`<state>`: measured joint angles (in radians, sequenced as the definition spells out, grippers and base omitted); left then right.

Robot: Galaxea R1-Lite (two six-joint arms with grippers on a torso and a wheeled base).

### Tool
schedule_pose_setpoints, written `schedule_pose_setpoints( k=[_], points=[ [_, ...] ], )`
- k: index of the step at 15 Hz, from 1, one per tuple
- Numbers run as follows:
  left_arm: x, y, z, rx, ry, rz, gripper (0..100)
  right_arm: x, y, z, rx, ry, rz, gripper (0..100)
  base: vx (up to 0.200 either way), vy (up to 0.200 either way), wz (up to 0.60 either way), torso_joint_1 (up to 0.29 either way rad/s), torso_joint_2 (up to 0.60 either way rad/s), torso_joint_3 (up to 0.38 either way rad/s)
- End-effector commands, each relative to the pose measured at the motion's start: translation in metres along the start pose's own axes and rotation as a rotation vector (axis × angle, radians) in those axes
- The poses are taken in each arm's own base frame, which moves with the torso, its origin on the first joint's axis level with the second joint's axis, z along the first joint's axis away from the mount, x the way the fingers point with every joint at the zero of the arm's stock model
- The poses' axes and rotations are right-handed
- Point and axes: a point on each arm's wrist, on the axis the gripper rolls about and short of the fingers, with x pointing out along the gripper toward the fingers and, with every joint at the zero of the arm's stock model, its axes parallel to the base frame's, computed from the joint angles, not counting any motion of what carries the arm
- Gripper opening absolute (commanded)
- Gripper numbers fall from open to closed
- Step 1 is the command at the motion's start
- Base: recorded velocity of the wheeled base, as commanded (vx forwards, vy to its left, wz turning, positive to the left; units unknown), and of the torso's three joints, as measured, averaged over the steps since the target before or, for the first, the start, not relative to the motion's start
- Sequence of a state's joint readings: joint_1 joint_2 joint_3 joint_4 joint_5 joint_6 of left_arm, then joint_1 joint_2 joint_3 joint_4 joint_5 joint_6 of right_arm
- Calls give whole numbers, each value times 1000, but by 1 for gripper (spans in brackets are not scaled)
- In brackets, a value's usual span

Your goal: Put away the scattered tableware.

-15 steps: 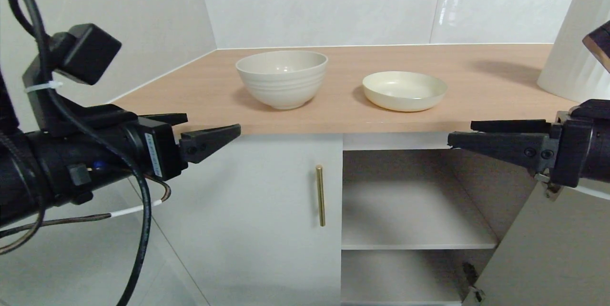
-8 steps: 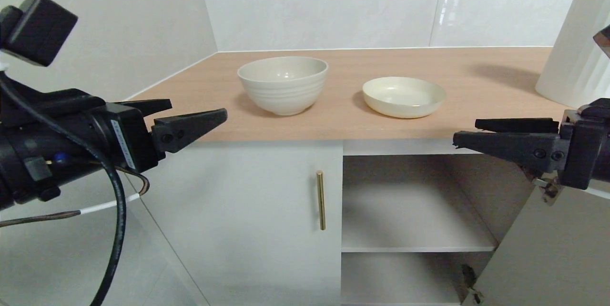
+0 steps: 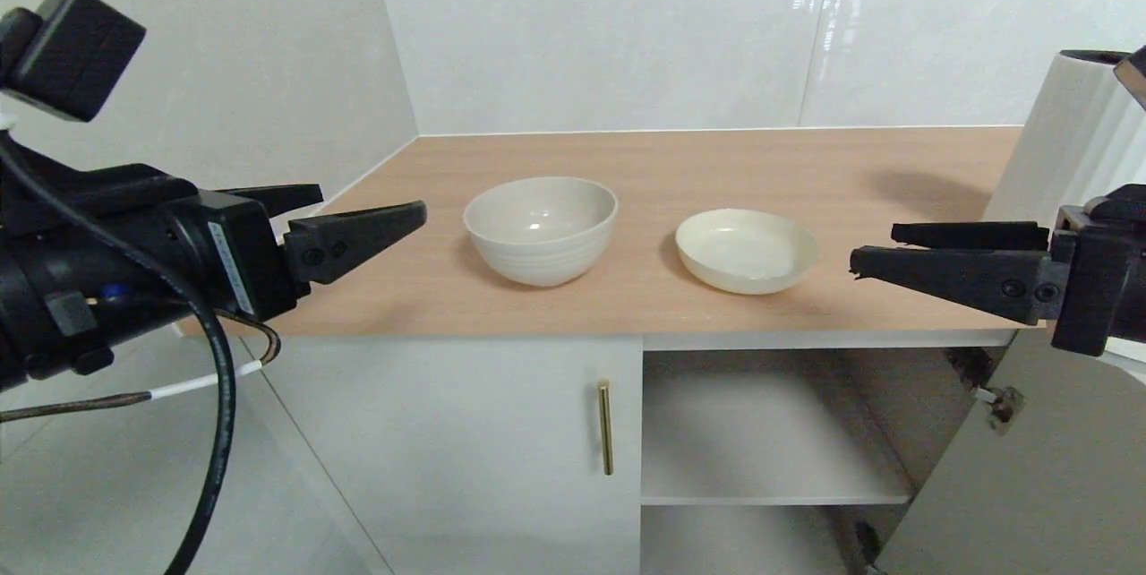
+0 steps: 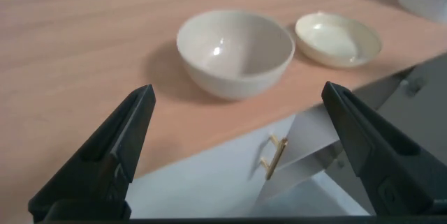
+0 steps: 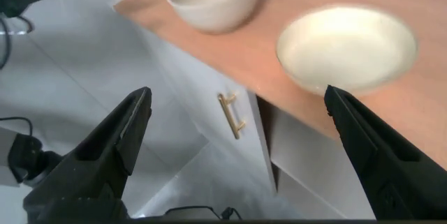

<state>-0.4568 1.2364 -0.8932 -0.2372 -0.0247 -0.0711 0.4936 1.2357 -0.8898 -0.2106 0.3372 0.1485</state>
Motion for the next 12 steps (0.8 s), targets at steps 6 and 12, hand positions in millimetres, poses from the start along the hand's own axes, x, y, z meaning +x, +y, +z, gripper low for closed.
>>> schedule_pose_setpoints(
  k=[6, 12],
  points=[
    [67, 16, 4, -44, 63, 68, 100, 15, -9, -4, 67, 36, -54, 100, 0, 0, 0, 109, -350, -236],
    [107, 34, -16, -45, 192, 238, 100, 51, -43, -7, 103, 122, -430, 100, 0, 0, 0, 4, -12, -6]
  ],
)
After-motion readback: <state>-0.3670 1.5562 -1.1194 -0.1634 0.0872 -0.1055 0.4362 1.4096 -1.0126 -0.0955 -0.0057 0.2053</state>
